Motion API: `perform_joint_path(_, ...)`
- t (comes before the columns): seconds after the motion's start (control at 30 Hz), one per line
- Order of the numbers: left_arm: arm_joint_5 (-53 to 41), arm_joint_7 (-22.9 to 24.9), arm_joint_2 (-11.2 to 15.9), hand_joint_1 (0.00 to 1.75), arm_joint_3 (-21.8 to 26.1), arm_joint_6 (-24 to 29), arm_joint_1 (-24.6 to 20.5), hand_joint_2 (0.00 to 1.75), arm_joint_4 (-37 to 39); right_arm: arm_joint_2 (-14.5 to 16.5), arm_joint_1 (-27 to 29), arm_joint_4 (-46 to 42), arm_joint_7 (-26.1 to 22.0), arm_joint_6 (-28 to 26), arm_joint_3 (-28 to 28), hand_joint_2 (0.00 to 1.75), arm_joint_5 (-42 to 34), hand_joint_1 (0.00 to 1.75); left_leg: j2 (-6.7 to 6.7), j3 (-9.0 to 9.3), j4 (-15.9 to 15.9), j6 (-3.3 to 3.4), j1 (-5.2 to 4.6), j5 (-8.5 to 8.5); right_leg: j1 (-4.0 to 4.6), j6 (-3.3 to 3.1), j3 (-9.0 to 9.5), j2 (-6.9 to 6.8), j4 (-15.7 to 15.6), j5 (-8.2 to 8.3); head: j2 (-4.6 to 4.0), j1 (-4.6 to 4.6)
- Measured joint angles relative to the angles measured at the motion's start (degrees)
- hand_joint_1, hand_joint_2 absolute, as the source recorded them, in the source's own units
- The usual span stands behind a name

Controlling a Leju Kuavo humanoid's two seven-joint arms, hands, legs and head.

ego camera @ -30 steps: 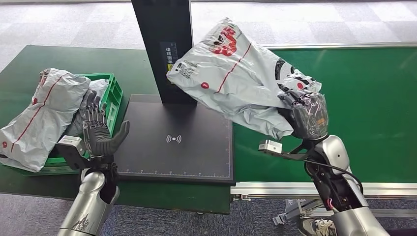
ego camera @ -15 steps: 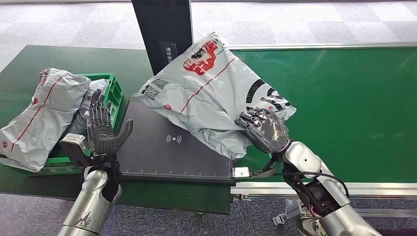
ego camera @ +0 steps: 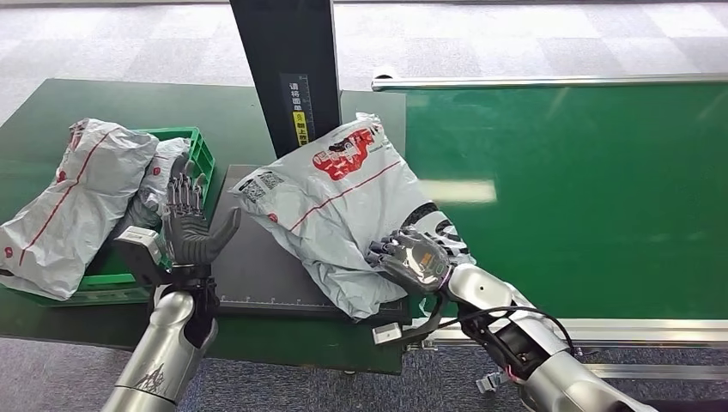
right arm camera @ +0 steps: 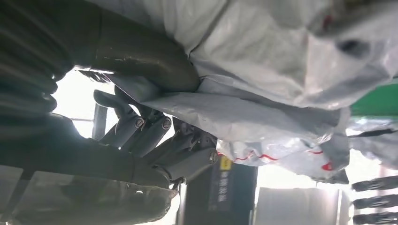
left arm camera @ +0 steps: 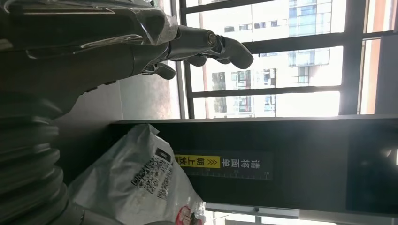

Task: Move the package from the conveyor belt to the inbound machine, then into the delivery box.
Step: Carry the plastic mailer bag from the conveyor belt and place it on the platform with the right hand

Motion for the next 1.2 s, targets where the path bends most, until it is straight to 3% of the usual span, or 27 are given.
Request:
perform_joint_path(0.27,0.24,0.03,-0.44,0.0,-1.02,-0.25,-1.61,1.75,1.58,2.2,-0.04,1.79,-0.91,0.27,4.05,1.75,-2.33,1.75,0.01,0.01,0.0,0.0,0.0,0.0,0.0,0.0,-0.01,0.0,0.0,0.0,-0.01,-0.01)
perform_joint_path(0.53,0.47,0.22,-0.91,0.0,-1.96,-0.67,-4.04,1.75,3.84,2.38,0.38,-2.68,-0.12,0.01,6.78,1.75,-3.5,1.75,0.03,0.02,0.0,0.0,0.0,0.0,0.0,0.0,-0.01,0.01,0.0,0.0,-0.02,0.0)
perform_joint_path(1.2,0.61,0.22,-1.31,0.0,-2.06,-0.86,-4.73,1.75,5.02,1.95,1.33,-5.33,0.48,-1.98,7.37,1.75,-3.89,1.75,0.03,0.02,0.0,0.0,0.0,0.0,0.0,0.0,-0.01,0.01,0.0,0.0,-0.02,-0.01)
